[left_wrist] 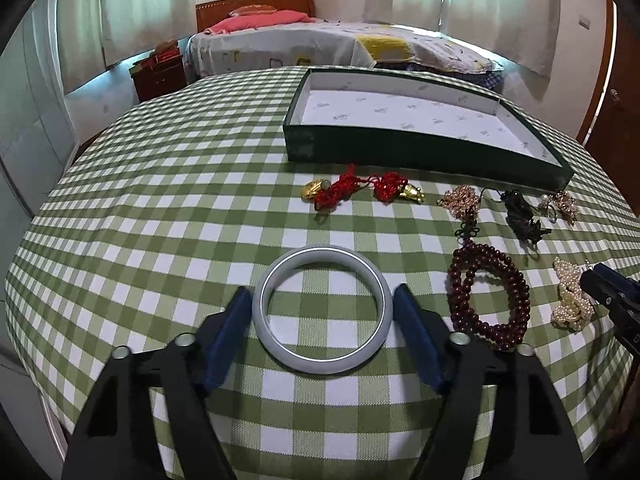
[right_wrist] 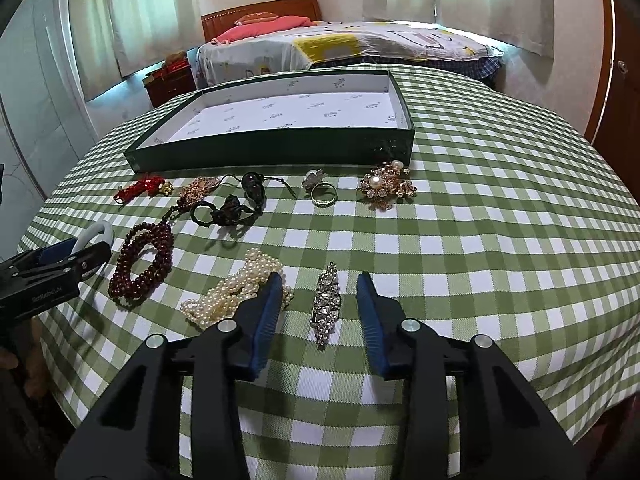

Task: Organize jewelry
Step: 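Grasp the jade bangle with the left tool while the right tool grasps the rhinestone brooch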

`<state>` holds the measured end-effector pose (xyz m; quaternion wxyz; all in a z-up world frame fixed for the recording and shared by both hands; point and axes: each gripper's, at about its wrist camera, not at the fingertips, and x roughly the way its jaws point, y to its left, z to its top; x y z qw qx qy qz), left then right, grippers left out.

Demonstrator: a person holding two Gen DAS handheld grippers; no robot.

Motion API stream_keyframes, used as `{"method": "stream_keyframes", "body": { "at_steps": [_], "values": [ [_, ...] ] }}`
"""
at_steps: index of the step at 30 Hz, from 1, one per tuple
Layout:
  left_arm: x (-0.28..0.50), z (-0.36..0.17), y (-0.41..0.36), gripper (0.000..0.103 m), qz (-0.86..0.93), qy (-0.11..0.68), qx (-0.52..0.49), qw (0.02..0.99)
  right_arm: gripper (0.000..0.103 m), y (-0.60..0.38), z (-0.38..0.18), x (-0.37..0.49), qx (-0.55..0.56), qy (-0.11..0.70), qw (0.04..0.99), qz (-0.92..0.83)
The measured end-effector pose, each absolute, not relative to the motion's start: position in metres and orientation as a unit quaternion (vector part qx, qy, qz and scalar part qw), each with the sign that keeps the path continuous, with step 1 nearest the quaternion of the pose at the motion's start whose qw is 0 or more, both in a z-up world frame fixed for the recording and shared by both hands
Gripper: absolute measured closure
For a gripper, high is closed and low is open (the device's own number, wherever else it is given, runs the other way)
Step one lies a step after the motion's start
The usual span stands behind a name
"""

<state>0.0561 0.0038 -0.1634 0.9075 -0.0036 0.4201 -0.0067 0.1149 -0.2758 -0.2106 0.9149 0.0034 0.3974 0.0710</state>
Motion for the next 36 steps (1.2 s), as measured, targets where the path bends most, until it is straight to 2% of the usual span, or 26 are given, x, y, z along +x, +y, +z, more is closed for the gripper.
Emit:
{"method": "stream_keyframes", "body": {
  "at_steps": [11,13,16,25,36],
  "values": [
    [0.057,-0.162,0.001,0.035,-0.013,0.419,-0.003,0.908,0.069,-0.281,-0.210,0.112,0.009,0.398,0.915,0.067],
    [0.058,-0.161,0.001,0.035,-0.013,0.419,-0.003,0.908,0.082,-0.280,-0.211,0.112,0.006,0.400,0.914,0.071],
    [0.058,-0.161,0.003,0.035,-0.014,0.418,-0.006,0.909,0.090,-0.279,-0.211,0.112,0.001,0.401,0.913,0.070],
    [0.059,-0.145,0.001,0.035,-0.010,0.388,0.006,0.922,0.090,-0.280,-0.197,0.112,0.008,0.378,0.923,0.071],
    [0.101,-0.090,-0.031,0.035,-0.054,0.320,0.014,0.946,0.090,-0.283,-0.142,0.161,0.032,0.316,0.945,0.077]
  ]
}}
